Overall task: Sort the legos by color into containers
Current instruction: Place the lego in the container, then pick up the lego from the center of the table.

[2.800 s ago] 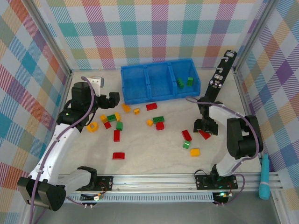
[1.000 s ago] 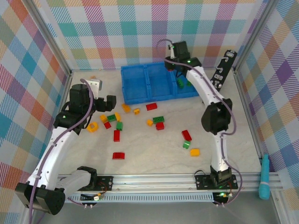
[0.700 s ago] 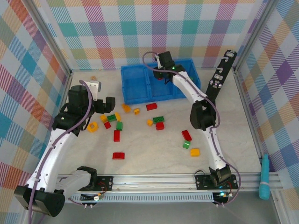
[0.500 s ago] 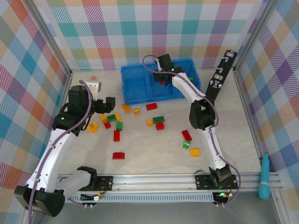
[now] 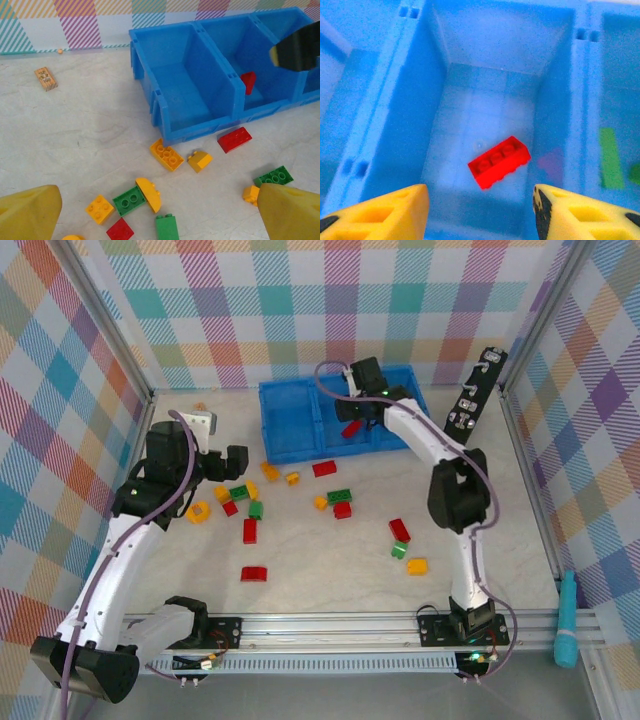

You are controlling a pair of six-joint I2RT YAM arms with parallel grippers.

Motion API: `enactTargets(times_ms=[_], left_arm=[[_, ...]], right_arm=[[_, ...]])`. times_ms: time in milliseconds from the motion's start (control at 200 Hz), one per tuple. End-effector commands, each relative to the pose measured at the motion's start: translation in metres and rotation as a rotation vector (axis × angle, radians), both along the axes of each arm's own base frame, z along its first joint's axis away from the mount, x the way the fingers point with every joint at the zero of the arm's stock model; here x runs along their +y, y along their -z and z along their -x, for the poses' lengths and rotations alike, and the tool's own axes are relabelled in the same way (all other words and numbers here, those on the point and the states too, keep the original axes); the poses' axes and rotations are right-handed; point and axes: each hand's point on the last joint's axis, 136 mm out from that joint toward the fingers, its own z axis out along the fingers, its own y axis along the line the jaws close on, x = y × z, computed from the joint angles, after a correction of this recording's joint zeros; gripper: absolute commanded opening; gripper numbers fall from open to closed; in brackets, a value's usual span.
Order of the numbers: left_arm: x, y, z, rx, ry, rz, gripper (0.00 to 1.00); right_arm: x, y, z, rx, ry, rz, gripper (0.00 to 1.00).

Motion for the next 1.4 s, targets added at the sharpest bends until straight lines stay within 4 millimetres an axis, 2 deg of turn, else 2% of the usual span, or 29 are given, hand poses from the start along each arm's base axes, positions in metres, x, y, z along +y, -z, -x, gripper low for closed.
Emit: enactTargets(times_ms=[0, 145, 290, 400, 560, 770, 1065, 1180, 1395], left_arm=[[-0.004, -0.011, -0.005, -0.037, 0.011, 0.026, 1.00], [-0.006, -0.007, -0.008, -0.038, 0.018, 0.023, 1.00], [-0.010, 0.000, -0.013, -0.027, 0.032, 0.028, 1.00], [-0.014, 0.003, -0.018, -0.014, 0.048, 0.041, 1.00], [-0.017, 0.005, -0.021, -0.009, 0.053, 0.050, 1.00], [-0.021, 0.007, -0.021, 0.004, 0.071, 0.065, 1.00], [-0.023, 0.006, -0.022, 0.006, 0.071, 0.088, 1.00], [-0.023, 0.007, -0.022, 0.009, 0.067, 0.089, 1.00], [-0.021, 0.005, -0.021, 0.007, 0.060, 0.086, 1.00]], right_arm=[[-0.014, -0.044, 0.032, -0.052, -0.002, -0.050, 0.59], [-0.056, -0.027, 0.096, 0.032, 0.075, -0.001, 0.64], [-0.096, 0.017, 0.167, 0.189, 0.176, 0.034, 0.68], [-0.111, 0.048, 0.208, 0.302, 0.237, 0.016, 0.71], [-0.118, 0.084, 0.246, 0.411, 0.310, -0.048, 0.76], [-0.113, 0.124, 0.266, 0.516, 0.319, -0.088, 0.78], [-0.114, 0.155, 0.270, 0.574, 0.341, -0.069, 0.80], [-0.115, 0.163, 0.270, 0.594, 0.355, -0.047, 0.75], [-0.120, 0.174, 0.272, 0.624, 0.376, -0.009, 0.58]])
